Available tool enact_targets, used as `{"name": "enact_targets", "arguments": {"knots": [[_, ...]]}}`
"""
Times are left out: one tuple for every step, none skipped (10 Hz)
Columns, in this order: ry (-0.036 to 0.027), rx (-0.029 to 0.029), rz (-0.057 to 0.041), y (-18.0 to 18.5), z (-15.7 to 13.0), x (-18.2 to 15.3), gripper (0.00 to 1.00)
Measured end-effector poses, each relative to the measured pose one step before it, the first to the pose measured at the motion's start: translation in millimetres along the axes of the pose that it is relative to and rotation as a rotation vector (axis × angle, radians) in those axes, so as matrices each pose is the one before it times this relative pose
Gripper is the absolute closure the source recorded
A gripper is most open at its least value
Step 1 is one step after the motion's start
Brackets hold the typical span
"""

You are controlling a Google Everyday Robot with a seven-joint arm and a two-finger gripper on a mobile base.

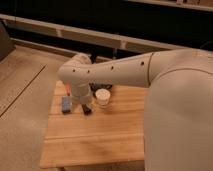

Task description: Wipe the white sponge on the table

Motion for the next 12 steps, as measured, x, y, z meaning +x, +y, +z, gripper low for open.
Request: {"name": "enact_targets", "arguments": {"knots": [[-0.00008,0.00000,0.00006,-0.02,-0.05,-0.01,0.35],[0.00004,-0.00003,0.00012,0.00,0.02,-0.01,0.35],[-0.00011,0.00004,-0.00016,0.03,-0.04,-0.01,0.35],[0.00006,-0.00003,0.00002,-0.01,0.01,0.01,0.35],[0.00000,0.00000,0.00001,0.01,0.00,0.00,0.35],[-0.00006,-0.00001,0.00000,0.00,-0.03,-0.02,0.35],[-0.00110,0.00019,-0.00030,-0.06,-0.26,-0.18,0.35],[-0.00711,-0.00002,-0.00228,-0.01,-1.48,-1.16,0.35],[-0.02864,-0.00520,-0.00877,1.84,-4.19,-5.46,0.35],[-0.09664,-0.01735,-0.03607,7.73,-14.05,-17.29,0.35],[-0.09241,-0.01314,-0.03939,8.22,-13.80,-16.31,0.35],[-0.06139,-0.01302,-0.03325,7.67,-9.89,-10.08,0.35]]}}
